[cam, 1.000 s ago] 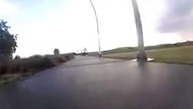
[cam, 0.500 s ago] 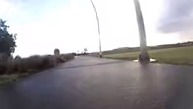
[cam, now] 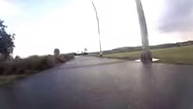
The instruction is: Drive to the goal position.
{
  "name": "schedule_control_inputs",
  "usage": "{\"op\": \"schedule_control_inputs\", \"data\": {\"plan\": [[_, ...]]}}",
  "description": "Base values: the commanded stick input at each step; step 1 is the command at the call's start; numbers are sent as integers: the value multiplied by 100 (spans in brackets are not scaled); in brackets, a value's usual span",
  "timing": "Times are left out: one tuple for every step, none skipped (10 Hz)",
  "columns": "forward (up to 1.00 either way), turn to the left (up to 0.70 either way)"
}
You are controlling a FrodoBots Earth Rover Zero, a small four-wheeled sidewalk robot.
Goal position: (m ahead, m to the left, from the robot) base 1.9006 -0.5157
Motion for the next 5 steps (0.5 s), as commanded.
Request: {"op": "schedule_control_inputs", "data": {"plan": [[45,0],[45,0],[45,0],[45,0],[45,0]]}}
